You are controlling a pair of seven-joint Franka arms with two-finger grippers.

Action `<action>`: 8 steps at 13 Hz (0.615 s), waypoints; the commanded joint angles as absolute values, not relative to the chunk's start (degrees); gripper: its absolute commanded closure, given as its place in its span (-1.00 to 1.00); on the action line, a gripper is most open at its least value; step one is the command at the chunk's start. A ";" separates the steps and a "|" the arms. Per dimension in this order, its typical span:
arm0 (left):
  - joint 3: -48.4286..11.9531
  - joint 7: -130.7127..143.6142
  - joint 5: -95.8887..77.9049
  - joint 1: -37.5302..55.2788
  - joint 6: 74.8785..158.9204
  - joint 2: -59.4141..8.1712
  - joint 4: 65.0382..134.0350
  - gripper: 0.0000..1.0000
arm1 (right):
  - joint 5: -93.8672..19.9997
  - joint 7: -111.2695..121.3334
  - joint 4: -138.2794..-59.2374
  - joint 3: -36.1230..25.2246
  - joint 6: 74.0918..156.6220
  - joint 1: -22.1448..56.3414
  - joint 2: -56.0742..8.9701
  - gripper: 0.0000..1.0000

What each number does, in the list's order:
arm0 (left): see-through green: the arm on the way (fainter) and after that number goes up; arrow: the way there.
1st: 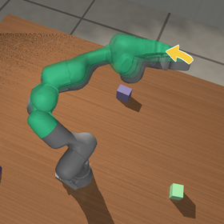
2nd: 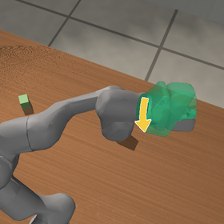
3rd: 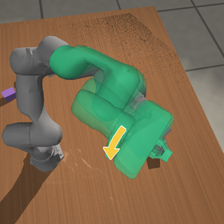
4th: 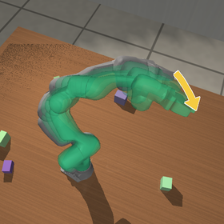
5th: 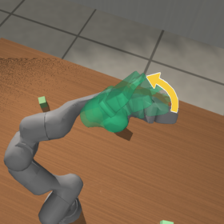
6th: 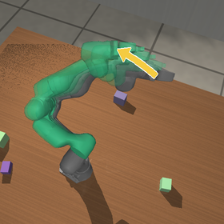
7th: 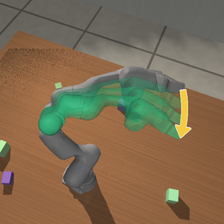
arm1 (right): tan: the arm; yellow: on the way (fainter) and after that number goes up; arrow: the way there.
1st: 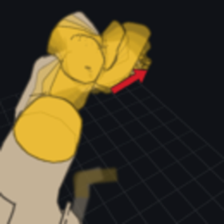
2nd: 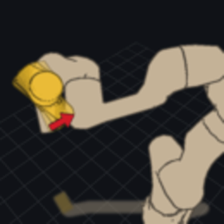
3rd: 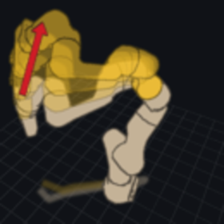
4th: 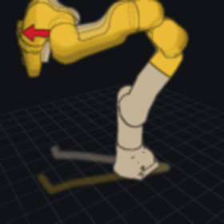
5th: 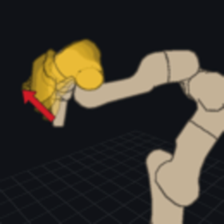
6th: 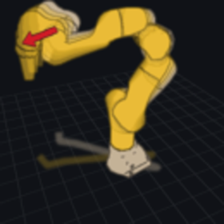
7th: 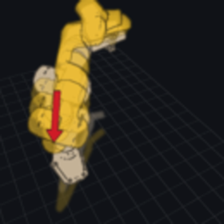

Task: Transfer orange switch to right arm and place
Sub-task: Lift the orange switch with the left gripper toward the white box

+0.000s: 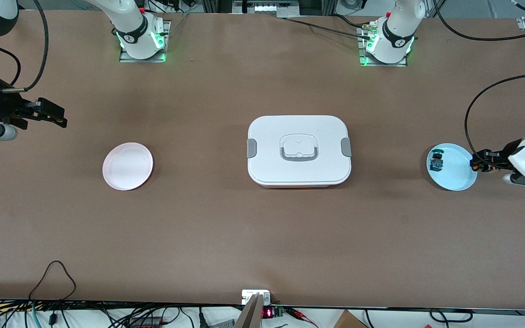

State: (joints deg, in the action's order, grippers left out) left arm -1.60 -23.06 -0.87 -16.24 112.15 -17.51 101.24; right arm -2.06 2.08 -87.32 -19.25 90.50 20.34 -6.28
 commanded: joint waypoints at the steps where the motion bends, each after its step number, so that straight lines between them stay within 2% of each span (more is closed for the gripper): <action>1: -3.16 -24.61 -0.35 -16.26 106.54 -18.11 96.16 1.00 | -1.93 2.55 -87.71 -19.07 90.79 20.13 -5.71 -1.00; 8: -9.22 -24.78 -7.29 -15.38 104.77 -15.82 93.87 1.00 | -2.02 2.55 -87.71 -19.16 90.79 20.04 -5.71 -1.00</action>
State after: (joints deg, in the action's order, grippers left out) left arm -8.54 -23.63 -5.24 -15.59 106.45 -17.35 94.49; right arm -2.06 2.08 -87.32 -19.26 90.50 20.34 -6.28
